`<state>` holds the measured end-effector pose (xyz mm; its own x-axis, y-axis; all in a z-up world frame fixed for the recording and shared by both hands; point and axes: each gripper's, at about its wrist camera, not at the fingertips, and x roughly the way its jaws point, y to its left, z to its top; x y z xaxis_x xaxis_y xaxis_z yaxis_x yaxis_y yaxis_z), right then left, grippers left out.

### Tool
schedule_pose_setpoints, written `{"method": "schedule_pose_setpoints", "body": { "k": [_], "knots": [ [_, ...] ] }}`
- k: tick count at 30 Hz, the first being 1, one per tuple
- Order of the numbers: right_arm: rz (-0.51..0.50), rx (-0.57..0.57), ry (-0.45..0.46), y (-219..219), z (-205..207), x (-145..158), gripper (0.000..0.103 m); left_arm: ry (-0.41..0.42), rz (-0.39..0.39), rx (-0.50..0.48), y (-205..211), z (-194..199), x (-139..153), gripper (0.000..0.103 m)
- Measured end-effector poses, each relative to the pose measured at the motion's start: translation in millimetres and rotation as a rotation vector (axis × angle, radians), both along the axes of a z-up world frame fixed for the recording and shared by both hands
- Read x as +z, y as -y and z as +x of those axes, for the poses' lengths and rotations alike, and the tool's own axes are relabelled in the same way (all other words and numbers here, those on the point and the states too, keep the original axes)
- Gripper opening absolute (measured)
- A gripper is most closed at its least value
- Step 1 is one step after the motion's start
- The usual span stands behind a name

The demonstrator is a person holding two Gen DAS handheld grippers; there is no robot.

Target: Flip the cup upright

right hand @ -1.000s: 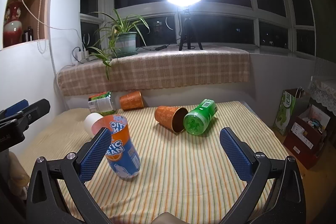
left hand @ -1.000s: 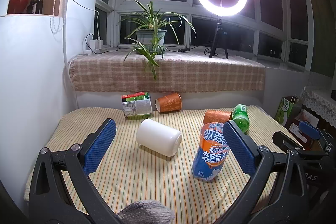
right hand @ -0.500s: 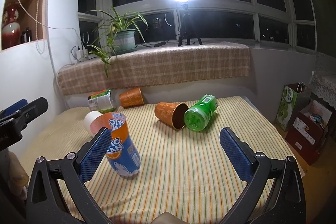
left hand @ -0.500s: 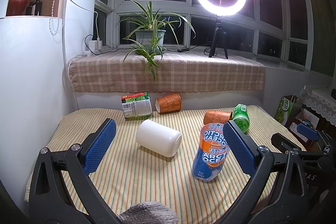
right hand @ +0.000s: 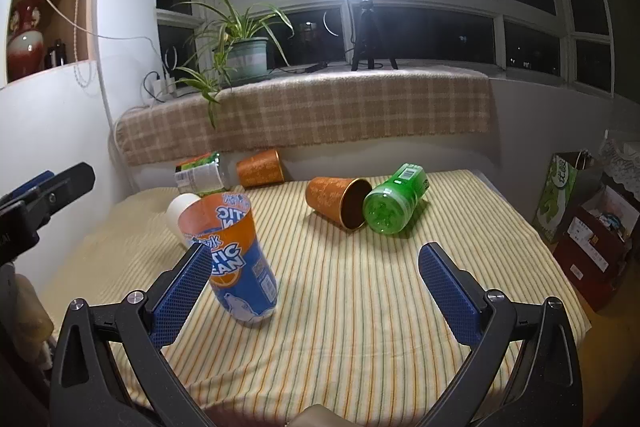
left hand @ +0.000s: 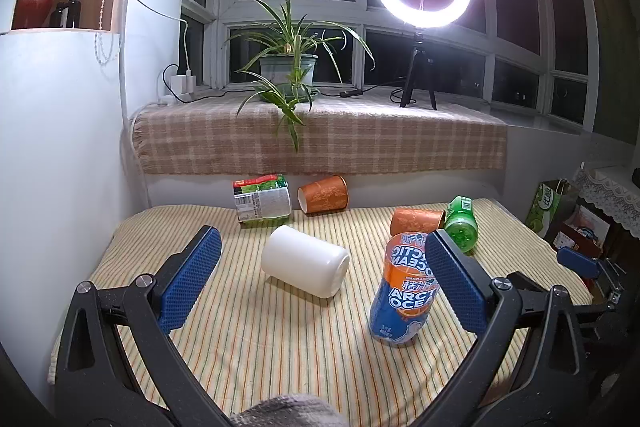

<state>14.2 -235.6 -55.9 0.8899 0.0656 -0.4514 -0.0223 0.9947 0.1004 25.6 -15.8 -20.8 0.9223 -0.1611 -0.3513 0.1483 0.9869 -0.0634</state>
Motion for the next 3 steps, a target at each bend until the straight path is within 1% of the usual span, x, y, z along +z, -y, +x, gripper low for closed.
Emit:
{"method": "schedule_pose_setpoints", "body": {
  "k": [3],
  "knots": [
    [0.002, 0.005, -0.010, -1.5, 1.4, -3.2, 0.103, -0.002, -0.002, 0.002, -2.6, 1.1, -1.0, 0.103]
  ]
}}
